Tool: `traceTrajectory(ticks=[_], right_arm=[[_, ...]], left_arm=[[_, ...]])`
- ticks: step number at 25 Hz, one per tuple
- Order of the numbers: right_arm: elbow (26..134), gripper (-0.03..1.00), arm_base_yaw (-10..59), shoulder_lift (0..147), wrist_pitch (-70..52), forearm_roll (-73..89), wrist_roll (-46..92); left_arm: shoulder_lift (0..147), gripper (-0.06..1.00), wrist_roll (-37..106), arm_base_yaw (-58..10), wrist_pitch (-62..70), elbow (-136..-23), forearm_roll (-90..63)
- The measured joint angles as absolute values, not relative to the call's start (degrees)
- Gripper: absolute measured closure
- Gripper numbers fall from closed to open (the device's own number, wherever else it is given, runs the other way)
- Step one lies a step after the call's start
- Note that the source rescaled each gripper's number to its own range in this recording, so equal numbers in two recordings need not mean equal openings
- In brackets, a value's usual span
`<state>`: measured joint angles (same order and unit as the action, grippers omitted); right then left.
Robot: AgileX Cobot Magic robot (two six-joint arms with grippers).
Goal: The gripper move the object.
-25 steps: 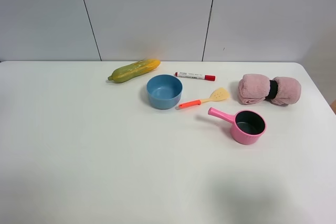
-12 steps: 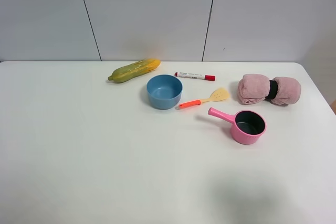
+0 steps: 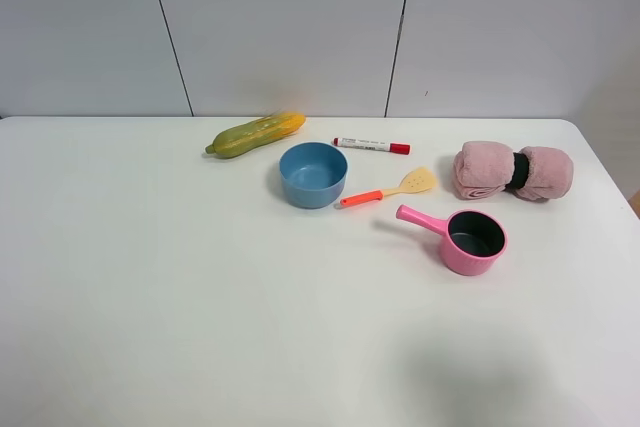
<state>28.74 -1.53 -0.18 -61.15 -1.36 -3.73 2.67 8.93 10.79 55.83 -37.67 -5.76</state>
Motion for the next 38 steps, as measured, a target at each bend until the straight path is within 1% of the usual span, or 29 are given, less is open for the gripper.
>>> traceTrajectory(ticks=[4,13,38], right_arm=[[28.7,-0.03,-1.5,-0.2,-61.2,-1.4,-3.7],[28.7,-0.03,-1.5,-0.2,-61.2,-1.4,-3.7],[28.7,-0.03,-1.5,-0.2,-61.2,-1.4,-3.7]], left_arm=[[-0.2,-0.05,8.9,10.8,56.3,-34.6,-3.8],[-0.3,-0.05,8.9,10.8,59.8,-29.6,-4.5],[-0.3,-0.05,8.9,10.8,60.1,-29.2,-4.5]])
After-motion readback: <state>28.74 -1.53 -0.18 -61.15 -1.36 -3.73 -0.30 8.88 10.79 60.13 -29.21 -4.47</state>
